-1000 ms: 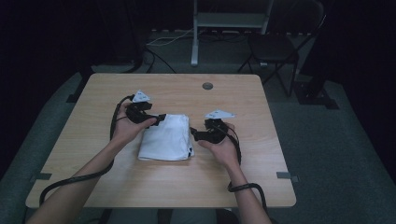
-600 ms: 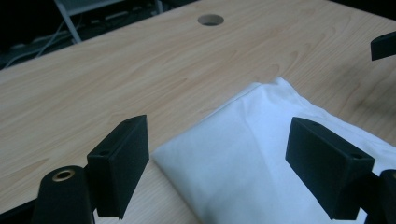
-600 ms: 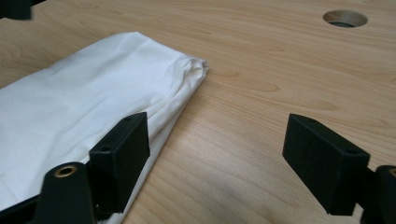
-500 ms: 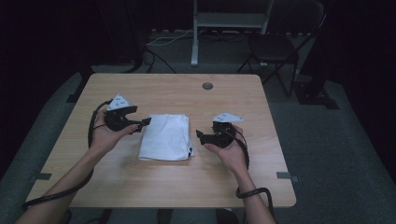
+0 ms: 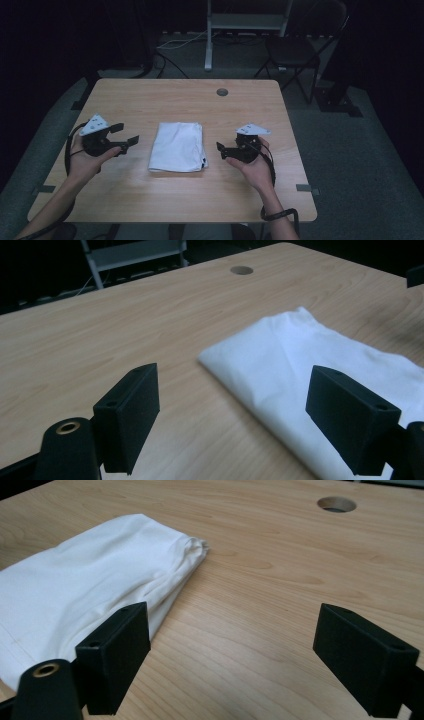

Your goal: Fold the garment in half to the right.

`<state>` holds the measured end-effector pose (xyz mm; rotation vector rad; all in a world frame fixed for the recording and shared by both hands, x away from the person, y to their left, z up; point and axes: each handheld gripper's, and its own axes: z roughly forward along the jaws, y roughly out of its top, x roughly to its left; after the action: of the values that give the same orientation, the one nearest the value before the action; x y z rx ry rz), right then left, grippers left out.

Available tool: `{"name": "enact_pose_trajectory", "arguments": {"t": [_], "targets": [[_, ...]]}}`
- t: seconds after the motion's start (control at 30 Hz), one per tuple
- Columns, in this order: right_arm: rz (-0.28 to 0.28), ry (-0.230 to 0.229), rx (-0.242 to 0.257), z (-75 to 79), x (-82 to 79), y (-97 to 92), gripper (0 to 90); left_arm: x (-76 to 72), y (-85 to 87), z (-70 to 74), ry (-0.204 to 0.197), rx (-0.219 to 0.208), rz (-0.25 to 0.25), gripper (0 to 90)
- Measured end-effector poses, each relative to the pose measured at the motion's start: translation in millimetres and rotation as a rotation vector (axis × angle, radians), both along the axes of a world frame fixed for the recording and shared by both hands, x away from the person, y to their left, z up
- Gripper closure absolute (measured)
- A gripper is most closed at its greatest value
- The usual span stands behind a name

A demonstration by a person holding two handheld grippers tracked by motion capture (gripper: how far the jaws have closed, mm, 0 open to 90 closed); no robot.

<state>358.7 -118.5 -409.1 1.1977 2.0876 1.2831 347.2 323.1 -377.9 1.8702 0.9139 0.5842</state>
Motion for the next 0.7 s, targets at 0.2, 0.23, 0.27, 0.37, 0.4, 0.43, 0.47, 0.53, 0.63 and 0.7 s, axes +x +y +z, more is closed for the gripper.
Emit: {"name": "enact_pose_trajectory", "arguments": {"t": [0.2, 0.23, 0.27, 0.37, 0.4, 0.43, 0.47, 0.53, 0.63, 0.7], "targets": [[-0.01, -0.003, 0.003, 1.6, -6.5, -8.0, 14.4, -18.5, 21.3, -7.4, -0.002, -0.016, 0.027, 21.3], [-0.011, -0.003, 0.003, 1.7, -7.9, -9.3, 14.4, -20.4, 23.4, -8.3, -0.003, -0.017, 0.03, 21.3], [-0.011, -0.003, 0.001, 1.7, -8.7, -10.3, 14.4, -22.7, 25.9, -9.3, -0.003, -0.019, 0.033, 21.3], [-0.015, -0.006, 0.002, 1.2, -11.3, -13.5, 14.4, -29.1, 33.3, -11.5, -0.007, -0.015, 0.043, 21.3], [-0.017, -0.006, 0.002, 1.0, -12.4, -14.4, 14.4, -31.3, 35.7, -12.2, -0.006, -0.016, 0.047, 21.3], [-0.016, -0.007, 0.0, 0.7, -13.4, -15.4, 14.3, -33.5, 38.2, -13.1, -0.004, -0.016, 0.049, 21.3], [-0.016, -0.007, 0.0, 0.3, -14.4, -16.5, 14.3, -35.5, 40.1, -14.4, -0.006, -0.02, 0.054, 21.3], [-0.019, -0.01, -0.003, -0.2, -17.0, -19.2, 14.3, -39.8, 44.5, -16.6, -0.004, -0.015, 0.059, 21.3], [-0.027, -0.012, -0.005, -0.4, -20.2, -23.9, 14.3, -46.0, 49.8, -19.7, -0.002, -0.016, 0.065, 21.3], [-0.033, -0.013, -0.005, -0.5, -22.1, -26.5, 14.2, -49.7, 52.5, -21.4, -0.003, -0.021, 0.07, 21.3]]}}
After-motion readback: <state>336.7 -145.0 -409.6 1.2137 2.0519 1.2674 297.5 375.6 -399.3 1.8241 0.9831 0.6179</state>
